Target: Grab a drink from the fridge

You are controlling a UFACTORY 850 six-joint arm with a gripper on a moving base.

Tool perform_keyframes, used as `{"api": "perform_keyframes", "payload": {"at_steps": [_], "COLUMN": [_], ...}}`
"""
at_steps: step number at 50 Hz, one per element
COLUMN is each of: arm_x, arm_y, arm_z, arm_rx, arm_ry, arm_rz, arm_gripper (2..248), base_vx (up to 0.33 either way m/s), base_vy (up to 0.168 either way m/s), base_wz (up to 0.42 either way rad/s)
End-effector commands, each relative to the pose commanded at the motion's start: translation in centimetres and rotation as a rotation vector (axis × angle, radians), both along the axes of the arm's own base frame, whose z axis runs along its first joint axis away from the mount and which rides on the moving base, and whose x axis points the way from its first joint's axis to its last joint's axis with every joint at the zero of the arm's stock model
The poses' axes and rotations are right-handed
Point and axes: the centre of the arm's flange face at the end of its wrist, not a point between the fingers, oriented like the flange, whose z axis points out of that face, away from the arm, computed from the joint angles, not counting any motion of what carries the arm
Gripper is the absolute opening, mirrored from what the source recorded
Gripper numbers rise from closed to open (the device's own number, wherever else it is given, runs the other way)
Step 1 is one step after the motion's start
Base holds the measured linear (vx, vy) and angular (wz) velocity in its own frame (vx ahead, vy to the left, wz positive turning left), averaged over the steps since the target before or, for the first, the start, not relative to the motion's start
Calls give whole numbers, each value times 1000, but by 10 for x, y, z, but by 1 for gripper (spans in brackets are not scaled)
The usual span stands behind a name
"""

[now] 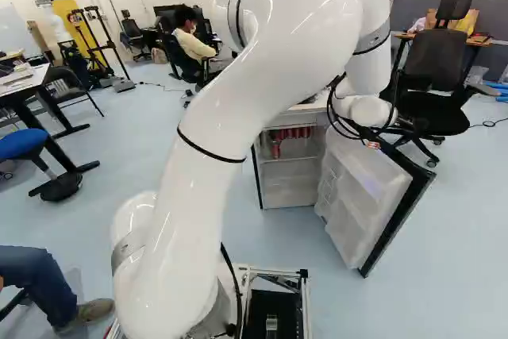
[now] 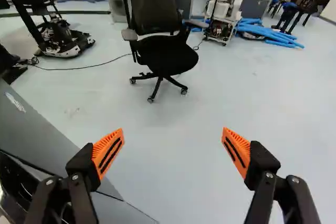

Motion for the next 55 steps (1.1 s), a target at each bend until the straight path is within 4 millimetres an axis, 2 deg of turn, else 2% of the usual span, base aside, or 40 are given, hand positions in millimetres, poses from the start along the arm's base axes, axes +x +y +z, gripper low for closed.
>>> {"api": "perform_keyframes", "payload": {"at_steps": [21,55], "arm_x": [-6,-31], "arm_y": [1,15], "arm_z": [0,3], "arm_rx": [11,38], "arm_ry": [11,36], "arm_rz": [-6,-22], "arm_gripper": [247,247], "base_vx": [0,0], "base_vy": [0,0], "base_wz": [0,0]}}
